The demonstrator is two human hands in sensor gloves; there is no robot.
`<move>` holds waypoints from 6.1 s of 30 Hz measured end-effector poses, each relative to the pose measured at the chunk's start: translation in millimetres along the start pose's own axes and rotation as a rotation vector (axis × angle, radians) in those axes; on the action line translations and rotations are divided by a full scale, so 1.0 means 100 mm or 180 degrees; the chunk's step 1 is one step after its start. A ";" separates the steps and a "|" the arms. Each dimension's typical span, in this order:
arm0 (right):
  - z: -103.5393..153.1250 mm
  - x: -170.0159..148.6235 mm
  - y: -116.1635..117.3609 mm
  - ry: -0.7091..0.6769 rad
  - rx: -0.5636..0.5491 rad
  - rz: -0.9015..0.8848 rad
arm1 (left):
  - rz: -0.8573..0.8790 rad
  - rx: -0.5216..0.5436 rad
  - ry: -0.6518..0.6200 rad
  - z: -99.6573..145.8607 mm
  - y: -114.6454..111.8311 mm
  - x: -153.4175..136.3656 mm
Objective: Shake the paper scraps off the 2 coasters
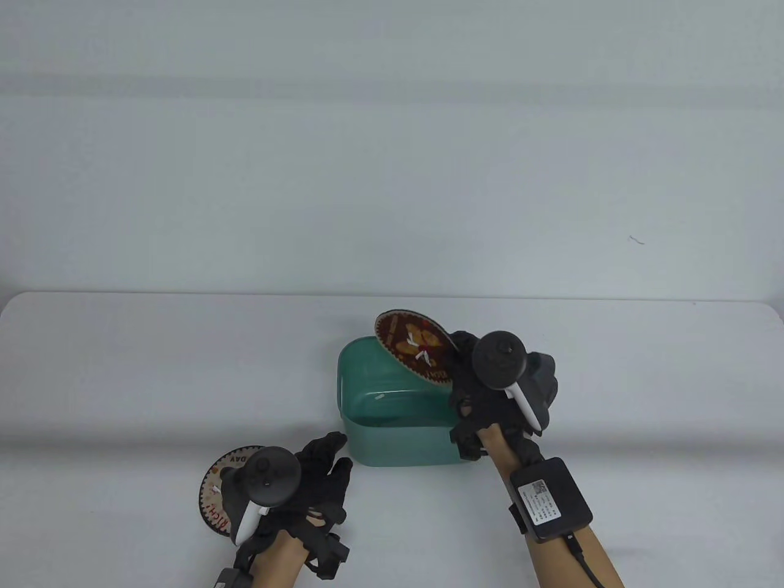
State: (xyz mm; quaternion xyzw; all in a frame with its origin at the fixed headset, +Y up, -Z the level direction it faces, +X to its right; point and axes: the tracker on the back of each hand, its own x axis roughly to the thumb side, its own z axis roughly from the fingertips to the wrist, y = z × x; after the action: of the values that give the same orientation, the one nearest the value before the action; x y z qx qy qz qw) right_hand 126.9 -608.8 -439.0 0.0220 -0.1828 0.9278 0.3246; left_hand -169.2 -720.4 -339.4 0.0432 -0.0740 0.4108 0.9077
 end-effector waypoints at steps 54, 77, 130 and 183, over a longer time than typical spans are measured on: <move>-0.06 -0.16 0.16 0.0070 0.0811 -0.0207 | -0.1583 -0.0252 0.0209 -1.20 0.03 1.02; -0.10 -0.32 0.07 0.0146 0.0708 -0.0239 | -0.1641 -0.0577 0.0065 -1.15 -0.08 1.05; -0.27 -2.37 0.62 0.2445 0.0868 -0.1121 | -0.0486 -0.0160 0.0468 0.08 0.23 -0.17; 1.37 -1.09 0.25 0.0673 0.2261 -0.0119 | -0.0428 0.0111 0.2454 0.25 0.95 -1.28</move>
State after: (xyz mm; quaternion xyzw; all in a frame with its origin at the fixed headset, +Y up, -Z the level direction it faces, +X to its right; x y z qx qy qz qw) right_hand 187.3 -739.9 -337.2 0.0407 0.1856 0.9244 0.3307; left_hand -326.4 -755.6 -335.1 -0.0942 0.2824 0.3377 0.8930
